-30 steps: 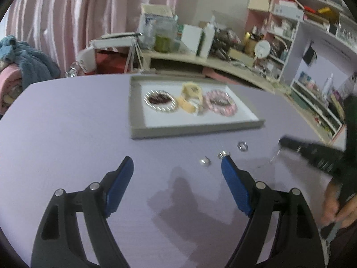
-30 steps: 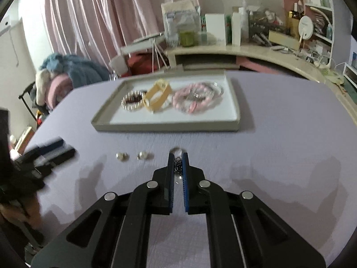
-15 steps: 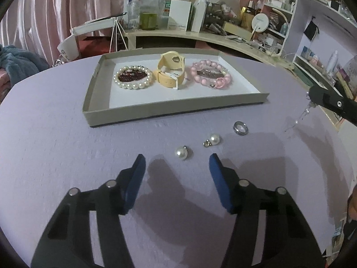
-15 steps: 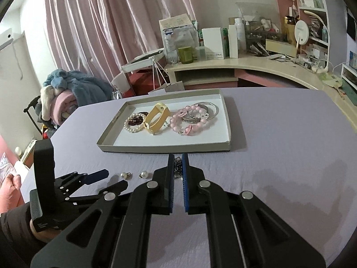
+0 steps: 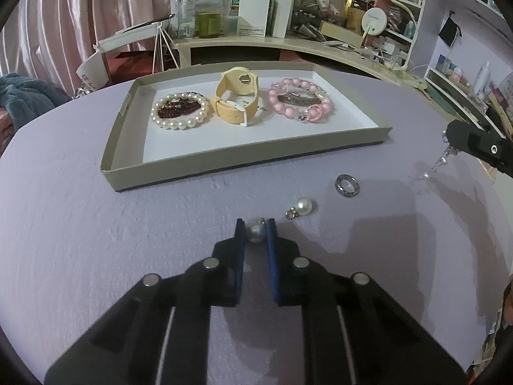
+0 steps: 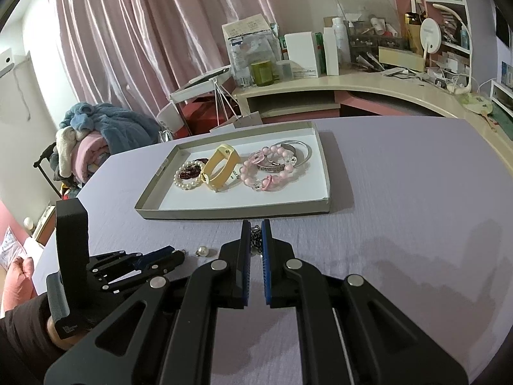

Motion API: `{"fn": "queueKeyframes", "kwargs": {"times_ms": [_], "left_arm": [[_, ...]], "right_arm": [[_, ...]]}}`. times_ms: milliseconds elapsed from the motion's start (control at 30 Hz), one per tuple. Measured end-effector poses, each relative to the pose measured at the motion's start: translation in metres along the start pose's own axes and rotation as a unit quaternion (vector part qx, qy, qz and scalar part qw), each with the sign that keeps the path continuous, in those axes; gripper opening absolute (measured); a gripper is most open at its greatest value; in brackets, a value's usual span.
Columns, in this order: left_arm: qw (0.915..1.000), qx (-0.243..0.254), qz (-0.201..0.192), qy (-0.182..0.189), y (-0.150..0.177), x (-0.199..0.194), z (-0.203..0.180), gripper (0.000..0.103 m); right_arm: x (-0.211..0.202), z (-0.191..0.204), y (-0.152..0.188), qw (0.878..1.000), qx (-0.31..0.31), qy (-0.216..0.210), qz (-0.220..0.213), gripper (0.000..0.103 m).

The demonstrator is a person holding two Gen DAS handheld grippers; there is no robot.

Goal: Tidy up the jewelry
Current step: 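Carry the silver earrings and pearl stud over the white tray with both grippers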

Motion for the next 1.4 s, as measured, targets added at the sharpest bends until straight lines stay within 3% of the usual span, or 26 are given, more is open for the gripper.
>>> {"fn": "queueKeyframes", "kwargs": {"times_ms": [233,600,833,1167,1400], "left_arm": [[0.9998,-0.017,-0.007,0.006,0.000,-0.011,0.011,0.013],[0.9940,-0.024,-0.106,-0.010,-0.053,-0.093,0.047,0.013],[0.9883,-0.033,-0.148,-0.013,-0.078,-0.127,0.058,0.013],[0.9866,-0.045,-0.157,-0.012,-0.084,-0.129,0.064,0.013],[0.9855,-0.055,-0.160,-0.012,-0.090,-0.123,0.072,0.013]], "right_arm": [[-0.003,0.005,-0.004,1.000,-0.003,-0.003,-0.007,0.007],[-0.021,0.026,-0.031,0.999,-0.015,-0.012,-0.042,0.007],[-0.026,0.037,-0.045,0.998,-0.024,-0.014,-0.060,0.007],[-0.015,0.042,-0.063,0.997,-0.029,-0.005,-0.076,0.007],[0.020,0.035,-0.088,0.995,-0.021,0.010,-0.093,0.007]]}}
Point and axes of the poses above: each gripper's, at about its wrist camera, not at the fingertips, and x roughly the way its jaws point, z to its left, y to its underside, the point moved 8 cm from there along x, roughly the way its jaws point, and after that the axes turned 11 degrees about -z, right-handed, at the moved point
